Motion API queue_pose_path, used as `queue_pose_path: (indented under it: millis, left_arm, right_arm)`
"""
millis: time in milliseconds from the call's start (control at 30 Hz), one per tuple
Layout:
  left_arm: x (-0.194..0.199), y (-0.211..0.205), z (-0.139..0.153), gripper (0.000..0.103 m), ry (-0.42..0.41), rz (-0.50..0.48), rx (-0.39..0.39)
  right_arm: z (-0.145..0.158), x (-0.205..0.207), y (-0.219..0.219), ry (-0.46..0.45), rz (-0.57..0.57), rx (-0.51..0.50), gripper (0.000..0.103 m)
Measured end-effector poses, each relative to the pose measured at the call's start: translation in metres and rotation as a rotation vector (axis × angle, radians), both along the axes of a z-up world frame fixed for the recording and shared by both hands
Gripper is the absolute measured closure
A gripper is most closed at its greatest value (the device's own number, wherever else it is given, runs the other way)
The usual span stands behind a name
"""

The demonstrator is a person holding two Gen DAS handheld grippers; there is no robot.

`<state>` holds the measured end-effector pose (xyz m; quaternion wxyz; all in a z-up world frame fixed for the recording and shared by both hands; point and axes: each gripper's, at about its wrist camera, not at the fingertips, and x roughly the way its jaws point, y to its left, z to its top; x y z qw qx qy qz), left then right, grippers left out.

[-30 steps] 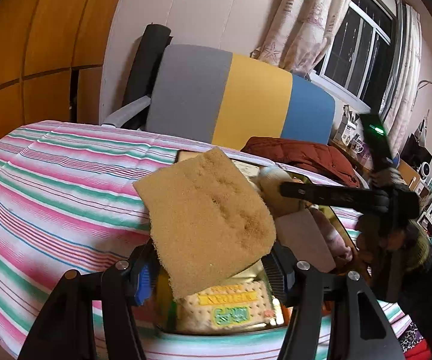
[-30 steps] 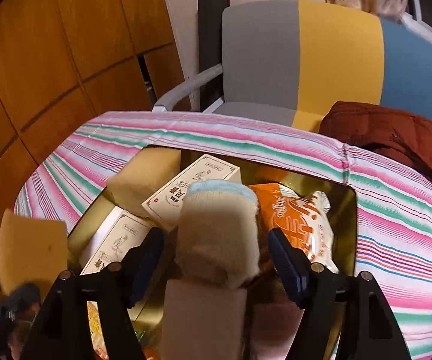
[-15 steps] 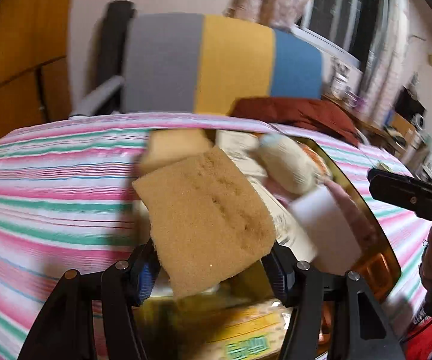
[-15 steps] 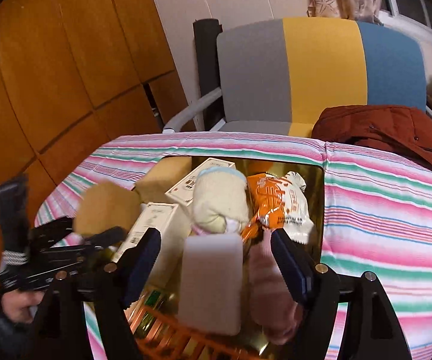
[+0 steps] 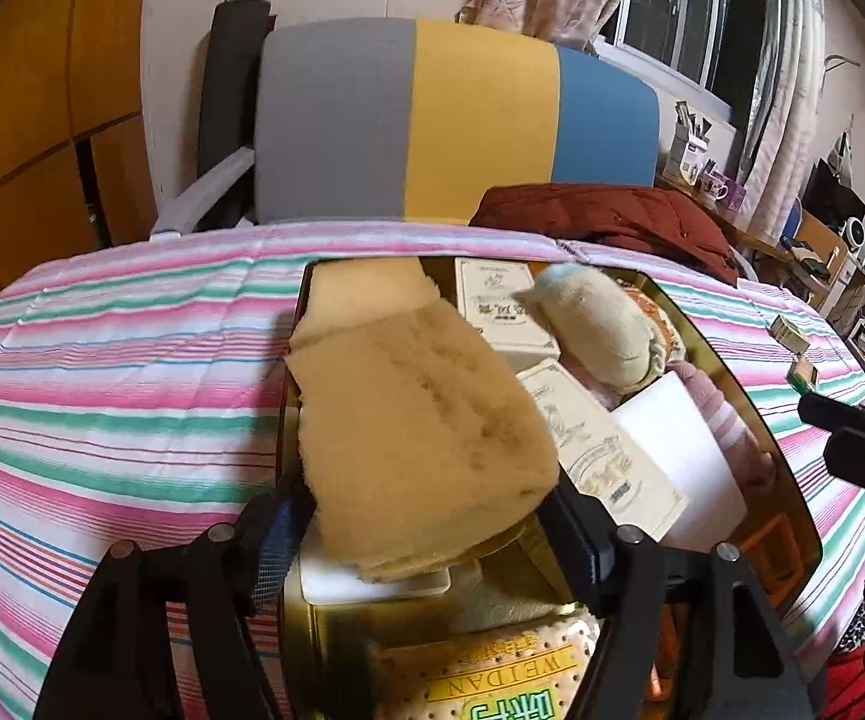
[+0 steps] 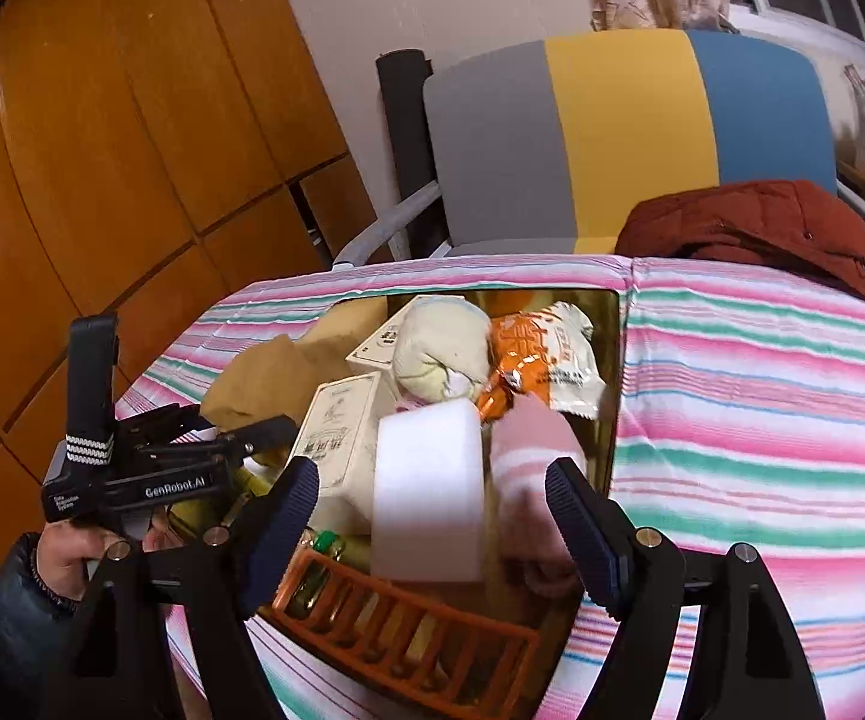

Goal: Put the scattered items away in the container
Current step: 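Lower the sponge and sock into the tray and open both tools, then move both tools away from the tray toward the cracker pack and green box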

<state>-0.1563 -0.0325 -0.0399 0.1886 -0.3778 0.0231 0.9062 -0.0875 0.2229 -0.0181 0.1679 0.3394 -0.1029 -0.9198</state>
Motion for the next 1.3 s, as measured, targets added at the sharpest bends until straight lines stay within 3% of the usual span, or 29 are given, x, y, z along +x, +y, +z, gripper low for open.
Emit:
queue_pose_path:
  millis: [400,867,1000,1100,1300]
  left_arm:
    - [0.020,0.006,0.010,0.028,0.068,0.061,-0.043]
    - [0.062,0.006,0.031,0.026,0.145,0.185,-0.081]
    - [0.059,0.007,0.031,0.026,0.147,0.178,-0.072]
    - [0.052,0.012,0.028,0.028,0.157,0.185,-0.107]
    - [0.029,0.013,0.007,0.033,0.099,0.191,-0.124]
  right_arm:
    - [-0.009,0.022,0.015,-0.011,-0.042,-0.005,0.024]
    - [-0.009,0.040,-0.020,0.019,0.025,0.085,0.024]
    - [-0.009,0.044,-0.024,0.019,0.028,0.093,0.024]
    - [-0.010,0.046,-0.025,0.019,0.023,0.103,0.024]
    - [-0.009,0.050,-0.025,0.023,0.013,0.115,0.024]
